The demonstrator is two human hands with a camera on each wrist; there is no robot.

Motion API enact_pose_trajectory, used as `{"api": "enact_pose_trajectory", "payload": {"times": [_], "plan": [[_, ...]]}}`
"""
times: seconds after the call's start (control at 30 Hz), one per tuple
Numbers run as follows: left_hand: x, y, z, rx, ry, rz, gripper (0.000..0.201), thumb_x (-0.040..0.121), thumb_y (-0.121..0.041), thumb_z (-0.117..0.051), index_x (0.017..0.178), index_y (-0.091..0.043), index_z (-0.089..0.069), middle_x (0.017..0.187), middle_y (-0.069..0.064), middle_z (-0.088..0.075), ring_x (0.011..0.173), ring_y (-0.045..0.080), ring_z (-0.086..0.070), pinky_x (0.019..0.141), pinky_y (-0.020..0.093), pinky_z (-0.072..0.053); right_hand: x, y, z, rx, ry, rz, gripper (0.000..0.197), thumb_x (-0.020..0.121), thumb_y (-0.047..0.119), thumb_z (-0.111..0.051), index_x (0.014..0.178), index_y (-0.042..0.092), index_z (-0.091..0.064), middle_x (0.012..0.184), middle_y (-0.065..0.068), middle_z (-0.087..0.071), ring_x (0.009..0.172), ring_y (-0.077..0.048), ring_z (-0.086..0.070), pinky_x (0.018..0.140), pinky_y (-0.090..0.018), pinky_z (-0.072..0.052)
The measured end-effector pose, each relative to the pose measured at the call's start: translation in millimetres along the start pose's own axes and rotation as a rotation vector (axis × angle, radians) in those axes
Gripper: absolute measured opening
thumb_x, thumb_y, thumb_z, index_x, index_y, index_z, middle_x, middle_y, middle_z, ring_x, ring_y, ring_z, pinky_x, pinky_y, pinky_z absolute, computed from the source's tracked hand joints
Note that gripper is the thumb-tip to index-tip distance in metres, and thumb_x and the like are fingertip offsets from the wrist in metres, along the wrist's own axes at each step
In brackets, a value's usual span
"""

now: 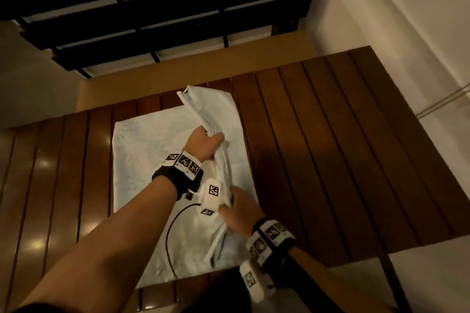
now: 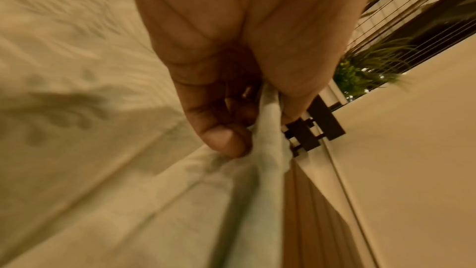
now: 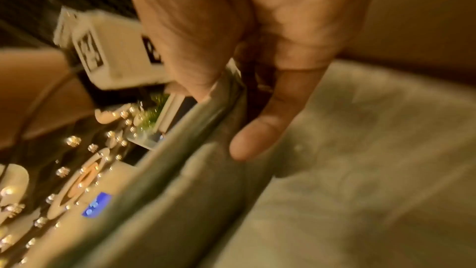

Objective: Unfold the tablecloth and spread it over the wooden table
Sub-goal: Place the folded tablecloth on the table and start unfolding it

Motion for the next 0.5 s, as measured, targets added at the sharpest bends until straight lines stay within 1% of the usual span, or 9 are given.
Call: {"api": "enact_pose_trajectory", "payload": {"times": [0.03, 0.1, 0.13, 0.17, 0.23, 0.3, 0.37, 0.43, 0.5], "plan": [[-0.1, -15.9, -8.1, -0.019, -0.007, -0.015, 0.029, 0.085, -0.026, -0.062, 0.103, -0.003, -0.061, 0.091, 0.013, -0.069, 0.073, 0.027, -0.069, 0.055, 0.034, -0.059, -5.9, -8.9, 23.2, 0.058, 0.015, 0.002, 0.050, 0.078, 0.041, -0.060, 0.124, 0.023, -0.056, 0.119, -0.004, -0.067, 0.101, -0.027, -0.070, 0.085, -0.045, -0.060], [1.2, -47.2, -30.2, -0.054, 0.019, -0.046, 0.023, 0.086, -0.025, -0.061, 0.092, -0.005, -0.050, 0.082, 0.014, -0.059, 0.061, 0.025, -0.065, 0.051, 0.034, -0.058, -14.8, -27.4, 66.8, 0.133, 0.020, 0.031, 0.044, 0.084, 0.036, -0.060, 0.127, 0.028, -0.056, 0.117, 0.002, -0.067, 0.098, -0.021, -0.069, 0.077, -0.035, -0.061], [1.5, -61.0, -43.9, -0.083, 0.050, -0.049, 0.022, 0.087, -0.024, -0.061, 0.088, -0.010, -0.044, 0.080, 0.015, -0.054, 0.057, 0.025, -0.064, 0.053, 0.039, -0.060, -18.1, -36.9, 88.4, 0.123, 0.000, 0.053, 0.042, 0.088, 0.031, -0.061, 0.129, 0.026, -0.057, 0.117, 0.003, -0.067, 0.101, -0.019, -0.067, 0.078, -0.030, -0.058], [2.4, -72.9, -57.4, -0.113, 0.082, -0.045, 0.024, 0.087, -0.022, -0.062, 0.087, -0.013, -0.040, 0.079, 0.015, -0.052, 0.055, 0.025, -0.063, 0.057, 0.046, -0.061, -19.8, -46.0, 109.4, 0.088, -0.032, 0.072, 0.041, 0.090, 0.029, -0.062, 0.130, 0.023, -0.058, 0.119, 0.001, -0.068, 0.107, -0.020, -0.066, 0.084, -0.030, -0.055], [1.6, -90.2, -84.5, -0.169, 0.154, -0.019, 0.028, 0.088, -0.018, -0.063, 0.083, -0.014, -0.036, 0.074, 0.013, -0.053, 0.055, 0.027, -0.063, 0.066, 0.052, -0.060, -18.5, -69.2, 142.0, 0.053, -0.085, 0.069, 0.043, 0.088, 0.032, -0.063, 0.129, 0.020, -0.060, 0.122, -0.002, -0.069, 0.114, -0.023, -0.064, 0.096, -0.036, -0.051], [-0.5, -100.0, -108.3, -0.218, 0.220, 0.005, 0.021, 0.089, -0.014, -0.063, 0.085, -0.014, -0.043, 0.070, 0.010, -0.056, 0.055, 0.025, -0.061, 0.066, 0.045, -0.060, -15.1, -91.2, 163.1, 0.031, -0.106, 0.034, 0.039, 0.090, 0.031, -0.063, 0.127, 0.019, -0.060, 0.117, 0.001, -0.067, 0.111, -0.023, -0.062, 0.095, -0.034, -0.049], [-5.2, -102.9, -124.7, -0.206, 0.272, 0.010, 0.011, 0.090, -0.014, -0.061, 0.097, -0.012, -0.052, 0.075, 0.009, -0.060, 0.056, 0.021, -0.061, 0.058, 0.035, -0.058, -10.4, -113.4, 177.8, -0.006, -0.136, -0.036, 0.028, 0.093, 0.028, -0.061, 0.120, 0.018, -0.061, 0.105, 0.003, -0.062, 0.106, -0.024, -0.062, 0.087, -0.030, -0.045], [-11.6, -96.8, -131.7, -0.145, 0.311, 0.001, 0.018, 0.092, -0.016, -0.059, 0.108, -0.008, -0.057, 0.081, 0.008, -0.063, 0.057, 0.017, -0.063, 0.051, 0.027, -0.055, -4.7, -133.1, 187.2, -0.049, -0.174, -0.107, 0.019, 0.094, 0.031, -0.060, 0.106, 0.017, -0.058, 0.097, 0.003, -0.061, 0.102, -0.029, -0.064, 0.082, -0.031, -0.043], [-20.6, -81.4, -128.8, -0.070, 0.336, -0.021, 0.020, 0.094, -0.018, -0.057, 0.110, -0.007, -0.059, 0.082, 0.006, -0.065, 0.058, 0.015, -0.064, 0.051, 0.026, -0.054, 0.1, -146.7, 188.9, -0.090, -0.173, -0.162, 0.029, 0.094, 0.037, -0.059, 0.110, 0.012, -0.056, 0.096, -0.001, -0.062, 0.101, -0.032, -0.064, 0.081, -0.035, -0.046]]}}
Point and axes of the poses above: each hand's wrist, its own x-axis towards the middle knuckle, its own z-axis out of the back of the hand, y = z × x, the point moved 2 cm from there along x, towards the middle knuckle
